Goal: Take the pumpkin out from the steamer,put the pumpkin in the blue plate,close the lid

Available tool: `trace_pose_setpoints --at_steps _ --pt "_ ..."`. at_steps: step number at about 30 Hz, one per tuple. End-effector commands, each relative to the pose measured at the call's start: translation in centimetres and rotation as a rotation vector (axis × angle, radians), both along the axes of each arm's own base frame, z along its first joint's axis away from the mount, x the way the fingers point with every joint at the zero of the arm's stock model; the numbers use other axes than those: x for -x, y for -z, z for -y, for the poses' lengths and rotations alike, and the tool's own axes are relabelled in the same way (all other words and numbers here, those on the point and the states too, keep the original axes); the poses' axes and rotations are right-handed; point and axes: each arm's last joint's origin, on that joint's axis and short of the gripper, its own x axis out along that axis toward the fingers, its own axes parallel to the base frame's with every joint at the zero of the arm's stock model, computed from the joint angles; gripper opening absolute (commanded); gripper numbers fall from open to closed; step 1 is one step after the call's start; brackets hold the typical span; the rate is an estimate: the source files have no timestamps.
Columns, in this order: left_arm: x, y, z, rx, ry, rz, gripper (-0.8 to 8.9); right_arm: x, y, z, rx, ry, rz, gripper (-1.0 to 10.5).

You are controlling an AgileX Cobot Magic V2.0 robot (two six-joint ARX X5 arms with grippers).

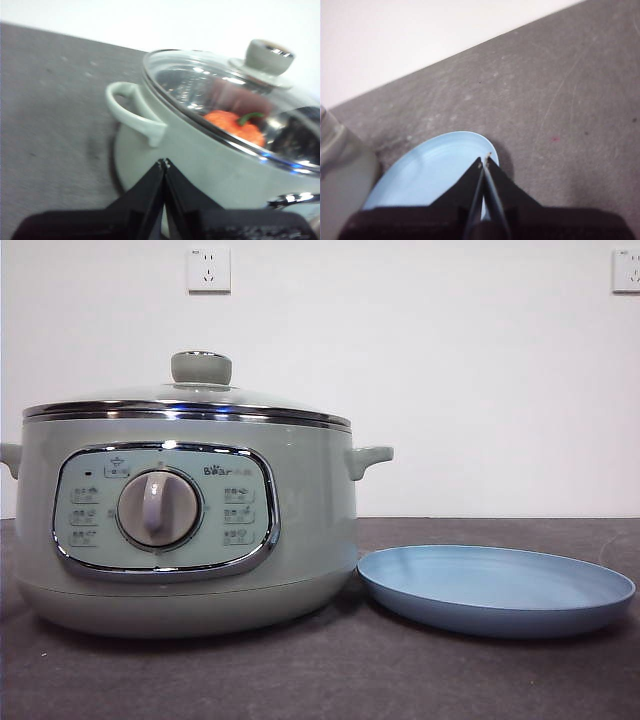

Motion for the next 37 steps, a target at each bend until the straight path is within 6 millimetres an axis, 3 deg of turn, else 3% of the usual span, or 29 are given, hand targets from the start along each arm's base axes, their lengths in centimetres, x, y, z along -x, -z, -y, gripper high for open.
trace_pose_setpoints --at_steps 1,13,20,29,37 --pt "-0.1 0.5 0.0 0.060 -0.007 -0.030 -0.03 -0.1 0.4 0.0 -0.068 0.014 -0.018 -0.2" --pt "-0.1 -0.4 0.0 0.113 -0.011 0.026 -0.07 -0.1 0.2 0.0 -0.152 0.016 -0.021 -0.2" --pt "0.4 -2.4 -0.1 0.149 -0.049 -0.001 -0.07 0.3 -1.4 -0.3 -0.281 -0.063 -0.048 -0.2" --pt "0.4 -7.2 -0.2 0.145 -0.067 -0.010 -0.06 0.6 -6.3 -0.4 -0.239 -0.097 -0.028 -0.2" --pt "-1.5 -11.1 0.2 0.054 0.030 -0.032 -0.07 -0.4 -11.7 -0.5 -0.097 -0.142 0.022 -0.2"
